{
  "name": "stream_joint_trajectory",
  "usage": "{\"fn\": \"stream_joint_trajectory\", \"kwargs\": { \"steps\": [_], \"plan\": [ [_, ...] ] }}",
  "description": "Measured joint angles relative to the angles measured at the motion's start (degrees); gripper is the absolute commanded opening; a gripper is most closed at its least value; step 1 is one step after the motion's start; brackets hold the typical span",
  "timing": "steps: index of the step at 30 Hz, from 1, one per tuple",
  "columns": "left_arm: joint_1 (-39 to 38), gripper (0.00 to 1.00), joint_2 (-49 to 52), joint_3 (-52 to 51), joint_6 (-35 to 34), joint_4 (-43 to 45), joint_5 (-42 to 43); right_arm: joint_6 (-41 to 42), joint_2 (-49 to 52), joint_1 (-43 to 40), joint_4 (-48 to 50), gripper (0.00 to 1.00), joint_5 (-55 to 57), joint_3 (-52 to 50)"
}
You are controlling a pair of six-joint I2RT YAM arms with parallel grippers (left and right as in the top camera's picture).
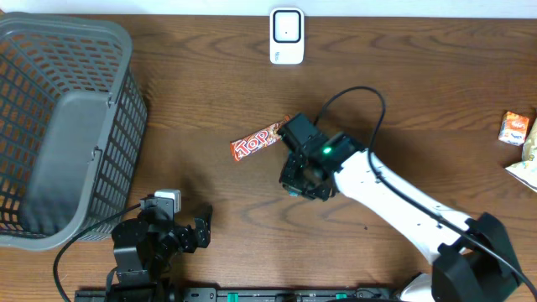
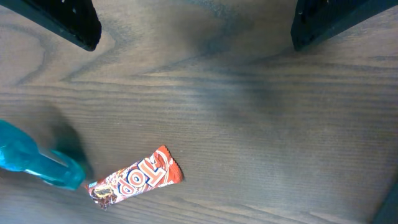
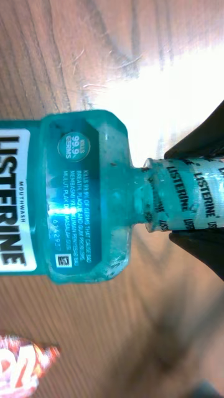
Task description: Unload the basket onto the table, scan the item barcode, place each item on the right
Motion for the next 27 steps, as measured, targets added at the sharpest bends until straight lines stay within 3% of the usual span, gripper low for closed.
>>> {"fn": "stream_joint_trajectory", "kwargs": {
  "steps": [15, 27],
  "plan": [
    [0.0, 0.98, 0.0, 0.0, 0.0, 0.0, 0.0, -15.0, -0.3, -11.4, -18.1, 0.11, -13.4, 3.7],
    [0.0, 0.98, 0.0, 0.0, 0.0, 0.0, 0.0, -21.1, -0.3, -19.2, -22.4, 0.24, -19.1, 10.2]
  ]
}}
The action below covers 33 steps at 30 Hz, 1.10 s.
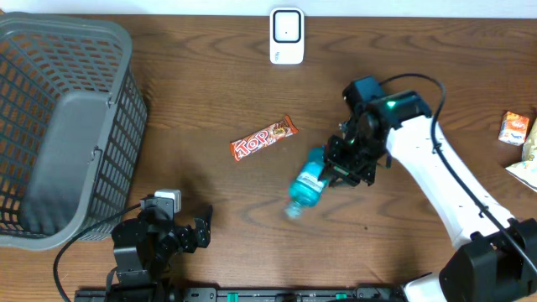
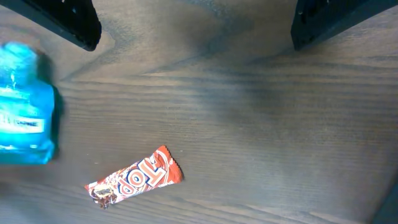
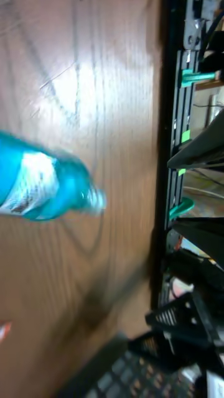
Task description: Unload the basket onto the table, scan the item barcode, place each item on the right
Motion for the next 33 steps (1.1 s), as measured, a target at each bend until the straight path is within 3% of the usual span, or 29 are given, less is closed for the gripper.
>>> {"fn": "stream_joint_trajectory", "kwargs": {
  "steps": [3, 5, 11, 16, 20, 26, 33],
  "plan": [
    [0.0, 0.98, 0.0, 0.0, 0.0, 0.0, 0.0, -1.0, -0.1, -0.8, 0.0, 0.26, -0.9, 0.7],
    [0.0, 0.98, 0.0, 0.0, 0.0, 0.0, 0.0, -1.6, -0.1, -1.1, 0.0, 0.32, -0.9, 0.7],
    [0.0, 0.98, 0.0, 0.0, 0.0, 0.0, 0.0, -5.2, -0.1, 0.0, 2.1, 0.69, 5.5, 0.7],
    [0.0, 0.98, 0.0, 0.0, 0.0, 0.0, 0.0, -11.1, -0.1, 5.6, 7.9, 0.82, 13.7, 0.7],
    [0.0, 0.98, 0.0, 0.0, 0.0, 0.0, 0.0, -18.8, -0.1, 12.3, 12.4, 0.99, 20.2, 0.7],
    [0.0, 0.98, 0.0, 0.0, 0.0, 0.0, 0.0, -35.1, -0.1, 20.1, 17.7, 0.99, 28.3, 0.7],
    [0.0, 0.98, 0.0, 0.0, 0.0, 0.0, 0.0, -52.2, -0.1, 23.3, 15.4, 0.99, 31.0, 0.7]
  ]
}}
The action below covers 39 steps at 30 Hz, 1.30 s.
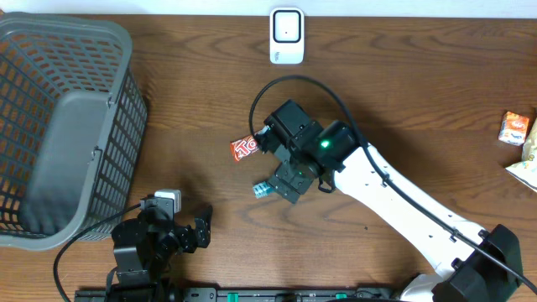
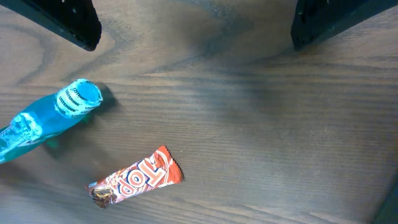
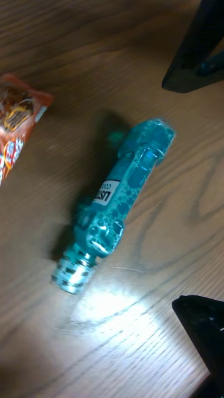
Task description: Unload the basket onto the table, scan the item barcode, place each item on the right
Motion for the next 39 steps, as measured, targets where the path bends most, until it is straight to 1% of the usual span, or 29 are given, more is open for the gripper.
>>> {"fn": "stream_joint_trajectory", "kwargs": {
  "steps": [6, 9, 14, 15, 19, 27, 29, 32, 33, 35, 36, 37, 39],
  "plan": [
    [0.0, 0.98, 0.0, 0.0, 0.0, 0.0, 0.0, -7.9, 0.4, 1.1, 0.3, 0.96, -3.3, 0.0],
    [0.0, 0.98, 0.0, 0.0, 0.0, 0.0, 0.0, -10.4, 2.8, 2.5, 2.2, 0.95, -4.3, 0.0],
    [0.0, 0.98, 0.0, 0.0, 0.0, 0.0, 0.0, -12.5, 10.4, 2.6, 3.6, 0.80, -3.6, 0.1],
    [0.0, 0.98, 0.0, 0.0, 0.0, 0.0, 0.0, -12.7, 12.0, 2.6, 3.7, 0.78, -2.6, 0.1],
    [0.0, 0.98, 0.0, 0.0, 0.0, 0.0, 0.0, -13.2, 16.6, 3.0, 4.7, 0.79, 1.1, 0.1],
    [0.0, 0.98, 0.0, 0.0, 0.0, 0.0, 0.0, -14.4, 17.6, 3.6, 8.7, 0.80, 2.0, 0.1],
    [0.0, 0.98, 0.0, 0.0, 0.0, 0.0, 0.0, -14.6, 17.7, 3.6, 8.9, 0.80, 2.0, 0.1],
    [0.0, 0.98, 0.0, 0.0, 0.0, 0.0, 0.0, -15.1, 18.4, 3.6, 9.0, 0.75, 1.9, 0.1],
    [0.0, 0.98, 0.0, 0.0, 0.0, 0.0, 0.0, -15.2, 18.9, 3.6, 9.0, 0.73, 1.8, 0.1],
    [0.0, 0.98, 0.0, 0.0, 0.0, 0.0, 0.0, -15.5, 19.9, 3.6, 9.1, 0.61, 1.5, 0.1],
    [0.0, 0.98, 0.0, 0.0, 0.0, 0.0, 0.0, -15.6, 20.3, 3.6, 9.2, 0.54, 1.4, 0.1],
    [0.0, 0.98, 0.0, 0.0, 0.0, 0.0, 0.0, -15.7, 20.7, 3.6, 9.2, 0.44, 1.3, 0.1],
    [0.0, 0.98, 0.0, 0.0, 0.0, 0.0, 0.0, -16.0, 21.1, 3.6, 9.7, 0.29, 1.3, 0.1]
  ]
}}
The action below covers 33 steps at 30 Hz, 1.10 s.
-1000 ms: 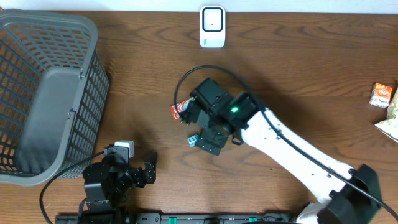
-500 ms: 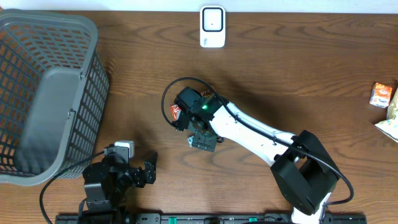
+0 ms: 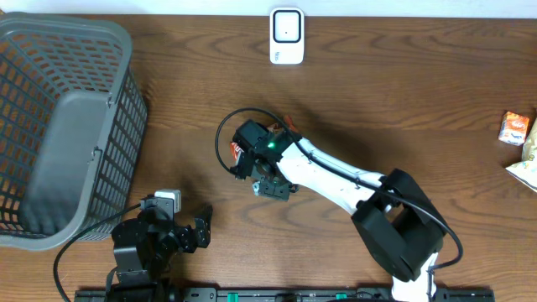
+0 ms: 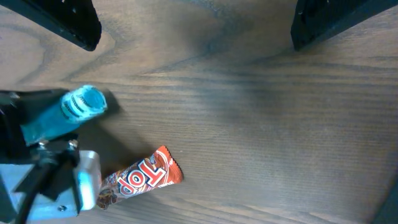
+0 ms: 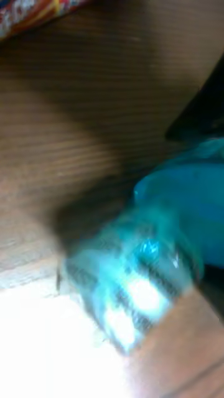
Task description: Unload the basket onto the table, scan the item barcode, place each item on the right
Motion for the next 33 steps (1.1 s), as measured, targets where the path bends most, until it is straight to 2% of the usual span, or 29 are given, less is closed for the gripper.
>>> {"fn": "stream_joint_trajectory", "kwargs": {
  "steps": [7, 11, 16, 22, 29, 33],
  "plan": [
    [0.0, 0.98, 0.0, 0.0, 0.0, 0.0, 0.0, 0.9, -0.1, -0.1, 0.8, 0.09, -0.4, 0.2],
    [0.0, 0.98, 0.0, 0.0, 0.0, 0.0, 0.0, 2.9, 0.0, -0.7, 1.0, 0.02, -0.7, 0.6],
    [0.0, 0.98, 0.0, 0.0, 0.0, 0.0, 0.0, 5.2, 0.0, -3.1, 0.5, 0.01, -3.3, 3.4],
    [0.0, 0.98, 0.0, 0.0, 0.0, 0.0, 0.0, 6.0, -1.8, -9.3, 1.7, 0.01, -12.5, 8.5],
    [0.0, 0.98, 0.0, 0.0, 0.0, 0.0, 0.0, 5.7, -8.9, -22.8, 5.8, 0.02, -29.7, 8.6],
    [0.0, 0.98, 0.0, 0.0, 0.0, 0.0, 0.0, 2.0, -9.9, -30.5, 7.9, 0.02, -43.3, 8.6]
  ]
}}
